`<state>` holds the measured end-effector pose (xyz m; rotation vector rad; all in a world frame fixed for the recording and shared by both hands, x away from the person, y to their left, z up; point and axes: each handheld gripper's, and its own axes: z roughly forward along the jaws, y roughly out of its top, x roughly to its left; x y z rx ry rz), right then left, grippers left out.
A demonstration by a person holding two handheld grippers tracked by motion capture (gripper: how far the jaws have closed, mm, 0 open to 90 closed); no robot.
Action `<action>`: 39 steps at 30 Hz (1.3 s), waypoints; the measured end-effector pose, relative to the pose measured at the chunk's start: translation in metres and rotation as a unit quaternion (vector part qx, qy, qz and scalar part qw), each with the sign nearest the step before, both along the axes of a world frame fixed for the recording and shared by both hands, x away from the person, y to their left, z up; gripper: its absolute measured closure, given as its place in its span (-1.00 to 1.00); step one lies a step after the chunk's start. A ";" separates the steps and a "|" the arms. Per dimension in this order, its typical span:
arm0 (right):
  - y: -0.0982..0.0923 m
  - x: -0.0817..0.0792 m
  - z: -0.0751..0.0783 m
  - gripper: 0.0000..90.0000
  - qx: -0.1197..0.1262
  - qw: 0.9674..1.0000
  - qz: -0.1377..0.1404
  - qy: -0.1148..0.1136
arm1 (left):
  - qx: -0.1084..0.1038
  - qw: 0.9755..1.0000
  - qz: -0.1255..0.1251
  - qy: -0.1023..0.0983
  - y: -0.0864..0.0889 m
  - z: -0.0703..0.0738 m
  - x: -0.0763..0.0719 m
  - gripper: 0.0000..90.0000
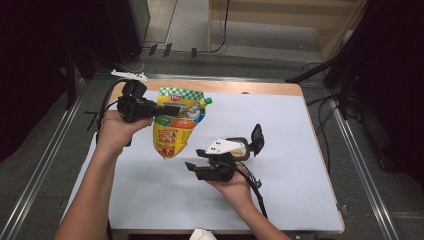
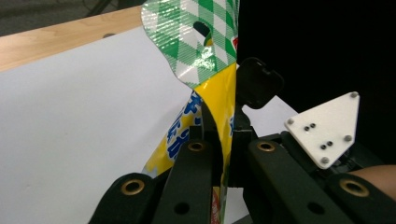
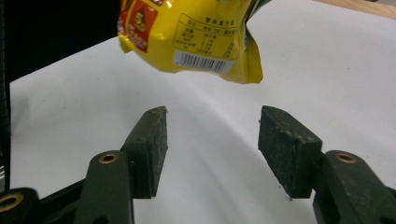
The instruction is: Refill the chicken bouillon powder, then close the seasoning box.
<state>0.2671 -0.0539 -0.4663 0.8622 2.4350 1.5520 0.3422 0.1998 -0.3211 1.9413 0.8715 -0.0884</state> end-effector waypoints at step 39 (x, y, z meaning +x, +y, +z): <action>-0.001 -0.002 -0.003 -0.02 -0.008 1.000 0.010 0.014 | 0.013 0.999 0.049 -0.010 0.022 -0.051 0.035 0.69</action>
